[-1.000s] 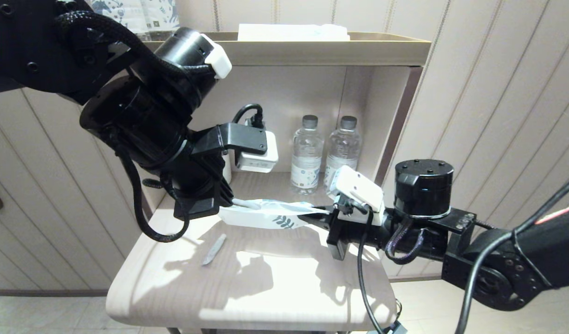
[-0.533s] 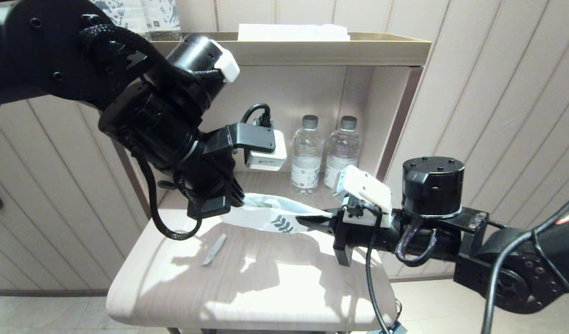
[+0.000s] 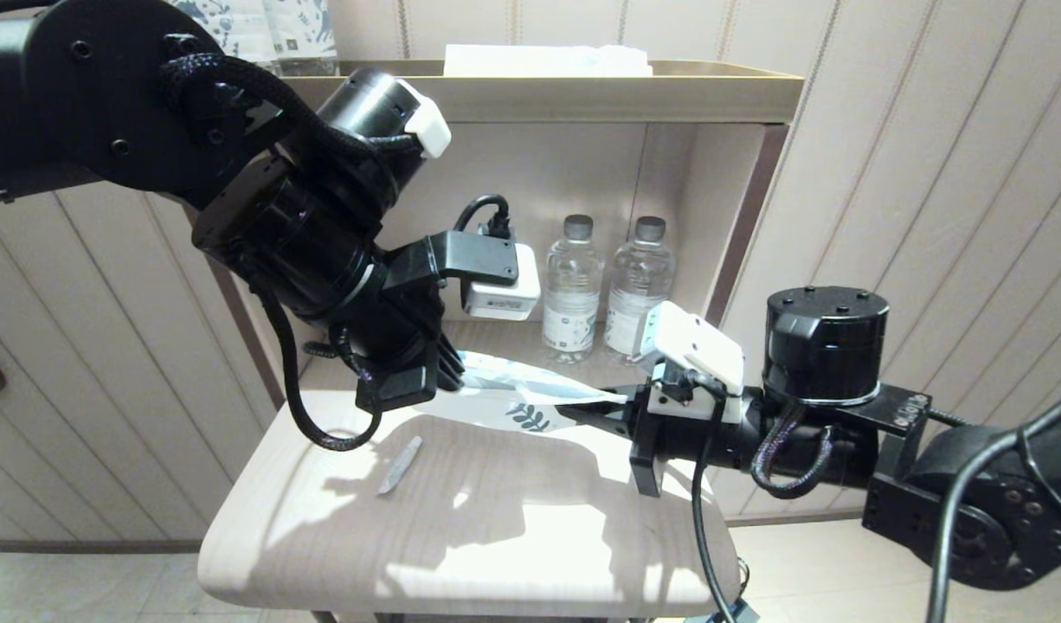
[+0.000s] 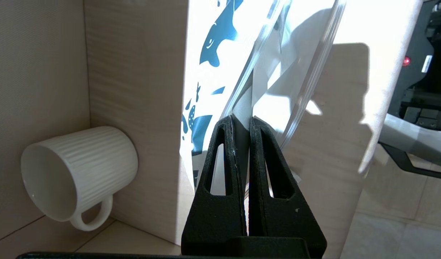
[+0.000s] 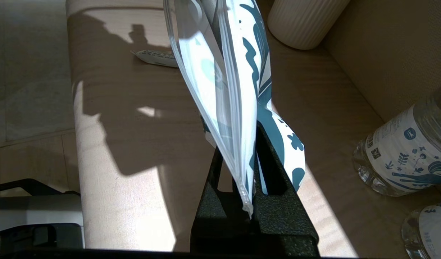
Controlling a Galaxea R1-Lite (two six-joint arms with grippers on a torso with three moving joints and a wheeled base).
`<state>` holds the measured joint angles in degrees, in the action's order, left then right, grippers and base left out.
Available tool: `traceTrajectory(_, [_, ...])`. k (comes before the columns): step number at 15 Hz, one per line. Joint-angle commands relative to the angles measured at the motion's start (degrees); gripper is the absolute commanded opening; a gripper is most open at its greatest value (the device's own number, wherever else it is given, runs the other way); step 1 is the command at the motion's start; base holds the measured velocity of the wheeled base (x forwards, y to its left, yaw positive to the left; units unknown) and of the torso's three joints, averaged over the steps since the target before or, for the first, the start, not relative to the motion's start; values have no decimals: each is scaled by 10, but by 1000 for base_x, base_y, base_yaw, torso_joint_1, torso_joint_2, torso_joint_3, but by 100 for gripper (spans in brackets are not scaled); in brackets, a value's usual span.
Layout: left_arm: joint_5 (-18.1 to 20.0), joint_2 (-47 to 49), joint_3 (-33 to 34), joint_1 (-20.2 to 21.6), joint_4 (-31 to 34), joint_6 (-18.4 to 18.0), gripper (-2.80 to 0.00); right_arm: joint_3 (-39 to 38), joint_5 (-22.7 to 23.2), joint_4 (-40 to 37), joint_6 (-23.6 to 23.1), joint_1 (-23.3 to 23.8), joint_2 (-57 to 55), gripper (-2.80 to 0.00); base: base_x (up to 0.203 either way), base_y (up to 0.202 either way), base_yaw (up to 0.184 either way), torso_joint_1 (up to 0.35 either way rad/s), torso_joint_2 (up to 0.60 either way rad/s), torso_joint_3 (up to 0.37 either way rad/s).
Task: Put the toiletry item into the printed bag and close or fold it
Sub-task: Place the toothbrush in the storage bag
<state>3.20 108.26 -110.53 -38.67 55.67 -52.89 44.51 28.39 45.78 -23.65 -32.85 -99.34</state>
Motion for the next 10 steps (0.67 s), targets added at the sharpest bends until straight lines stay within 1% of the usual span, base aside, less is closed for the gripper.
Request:
traceTrajectory(1, [1, -5, 0, 0, 3, -4, -280, 0, 2, 3, -2, 0, 0, -280, 0, 0, 0, 0, 0, 0])
traceTrajectory(10, [5, -6, 0, 0, -21, -2, -280, -1, 2, 4, -2, -2, 0, -280, 0, 0, 0, 0, 0, 0])
